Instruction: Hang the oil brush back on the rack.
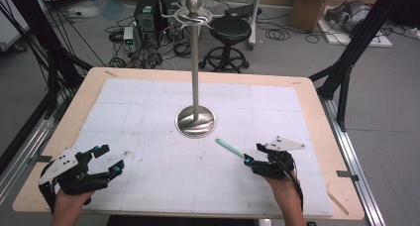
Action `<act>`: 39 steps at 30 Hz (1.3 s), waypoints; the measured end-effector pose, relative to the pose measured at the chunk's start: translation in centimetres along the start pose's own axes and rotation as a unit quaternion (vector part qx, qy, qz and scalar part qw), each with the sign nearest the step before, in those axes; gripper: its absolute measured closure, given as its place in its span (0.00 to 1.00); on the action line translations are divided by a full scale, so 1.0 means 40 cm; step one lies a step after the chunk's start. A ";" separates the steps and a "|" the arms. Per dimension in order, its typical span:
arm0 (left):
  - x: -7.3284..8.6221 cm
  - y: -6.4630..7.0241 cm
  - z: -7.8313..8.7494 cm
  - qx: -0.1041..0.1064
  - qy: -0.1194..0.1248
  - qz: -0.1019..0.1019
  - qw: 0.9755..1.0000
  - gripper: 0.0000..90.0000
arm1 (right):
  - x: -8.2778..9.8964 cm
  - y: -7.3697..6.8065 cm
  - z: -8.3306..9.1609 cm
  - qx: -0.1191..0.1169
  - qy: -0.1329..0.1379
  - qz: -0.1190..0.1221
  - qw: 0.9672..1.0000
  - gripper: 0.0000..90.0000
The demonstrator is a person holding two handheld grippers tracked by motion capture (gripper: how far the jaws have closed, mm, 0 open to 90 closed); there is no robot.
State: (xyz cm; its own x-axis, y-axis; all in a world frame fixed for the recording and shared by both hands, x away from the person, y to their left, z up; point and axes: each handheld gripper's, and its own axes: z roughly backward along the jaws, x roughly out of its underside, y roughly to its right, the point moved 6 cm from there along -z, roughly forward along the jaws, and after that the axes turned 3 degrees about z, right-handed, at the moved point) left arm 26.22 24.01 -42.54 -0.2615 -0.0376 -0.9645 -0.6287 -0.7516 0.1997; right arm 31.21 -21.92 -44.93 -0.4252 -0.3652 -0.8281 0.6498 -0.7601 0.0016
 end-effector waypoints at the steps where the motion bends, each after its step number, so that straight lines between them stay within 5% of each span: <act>1: 0.001 -0.001 0.000 0.000 -0.001 0.000 1.000 0.21 | 0.001 0.000 -0.008 -0.002 -0.007 0.004 1.000 0.44; 13: 0.004 0.000 -0.003 0.000 -0.005 0.000 1.000 0.22 | 0.027 0.010 -0.081 -0.032 -0.084 0.034 0.995 0.63; 32: 0.005 -0.005 -0.002 -0.003 -0.008 0.003 1.000 0.22 | 0.036 0.015 -0.097 -0.057 -0.110 0.052 0.991 0.88; 39: 0.006 -0.005 -0.002 -0.004 -0.009 0.004 1.000 0.22 | 0.032 0.015 -0.100 -0.059 -0.122 0.063 0.989 0.88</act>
State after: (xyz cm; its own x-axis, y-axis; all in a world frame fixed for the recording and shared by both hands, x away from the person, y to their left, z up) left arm 26.33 24.09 -42.82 -0.2801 -0.0320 -0.9594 -0.6209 -0.7562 0.2064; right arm 33.57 -20.69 -48.20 -0.4655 -0.5834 -0.6656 0.7709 -0.6367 0.0189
